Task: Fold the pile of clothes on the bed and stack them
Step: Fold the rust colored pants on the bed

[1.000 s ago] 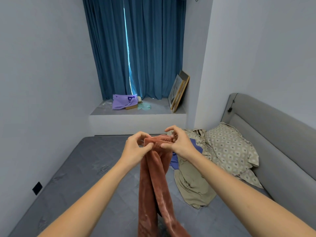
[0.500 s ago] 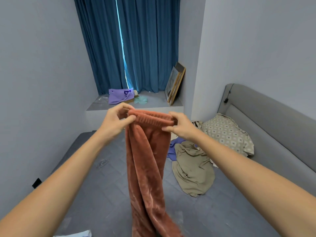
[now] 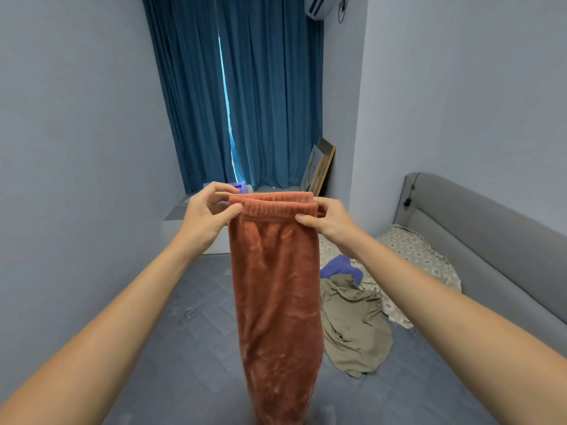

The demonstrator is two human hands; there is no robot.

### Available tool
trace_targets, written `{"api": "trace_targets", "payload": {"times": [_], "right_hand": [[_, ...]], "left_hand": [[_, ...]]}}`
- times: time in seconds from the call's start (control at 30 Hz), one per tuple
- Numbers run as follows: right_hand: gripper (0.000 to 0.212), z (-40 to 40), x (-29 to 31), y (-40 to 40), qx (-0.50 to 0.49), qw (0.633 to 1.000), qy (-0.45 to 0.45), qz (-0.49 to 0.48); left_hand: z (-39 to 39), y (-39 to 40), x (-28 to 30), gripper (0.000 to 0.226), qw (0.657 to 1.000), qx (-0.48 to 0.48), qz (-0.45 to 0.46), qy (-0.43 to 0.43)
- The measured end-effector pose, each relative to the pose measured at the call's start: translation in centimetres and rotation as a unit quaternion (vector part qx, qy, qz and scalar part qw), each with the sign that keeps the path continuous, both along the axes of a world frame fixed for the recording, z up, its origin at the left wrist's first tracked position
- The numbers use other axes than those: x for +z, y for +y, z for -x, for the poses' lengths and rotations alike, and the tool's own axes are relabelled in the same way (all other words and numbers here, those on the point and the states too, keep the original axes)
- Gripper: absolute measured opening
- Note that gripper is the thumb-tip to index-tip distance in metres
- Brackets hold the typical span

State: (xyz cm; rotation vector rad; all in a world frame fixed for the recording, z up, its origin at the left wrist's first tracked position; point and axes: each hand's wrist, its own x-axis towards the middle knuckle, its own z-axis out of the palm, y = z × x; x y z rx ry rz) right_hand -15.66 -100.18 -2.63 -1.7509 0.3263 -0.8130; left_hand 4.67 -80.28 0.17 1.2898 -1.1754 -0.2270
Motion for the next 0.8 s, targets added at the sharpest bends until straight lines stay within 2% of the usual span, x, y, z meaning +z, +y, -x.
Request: {"api": "trace_targets", "payload": {"times": [0.17,0.27,0.4,0.47,0.57,0.67,0.8], "right_hand": [[0.019,0.8,-0.1,0.9,-0.011,1.0,-0.026,0.003],[0.017,1.1,-0.7,0.8,-0.02,1.0,-0.018,0.005],[0.017,1.3,-1.4,0.8,-0.028,1.0,0.0,0.006],[0.025,1.6,-1.3,0.9,-0.036,0.999,-0.002,0.002],[0.044,2.3,-0.8,0.9,-0.04,0.999,-0.018,-0.029],[0.055,3.3,0.0,1.1,-0.023,0.997,-0.033,-0.061],[0.041,4.8,1.2,1.3,-0.022,0.996,-0.059,-0.064]], "left_hand": [[1.2,0.2,-1.3,0.042,0.997,-0.017,0.03,0.065],[2.3,-0.2,-3.5,0.063,0.988,-0.055,-0.019,0.145],[3.4,-0.8,-6.2,0.059,0.97,-0.058,-0.157,0.174],[3.9,-1.1,-6.5,0.046,0.972,-0.026,-0.127,0.195],[4.5,-1.2,-5.7,0.023,0.982,-0.013,-0.054,0.182],[5.3,-1.2,-4.3,0.019,0.988,-0.026,-0.032,0.15],[6.3,-1.1,-2.7,0.028,0.987,-0.04,-0.019,0.154]]}}
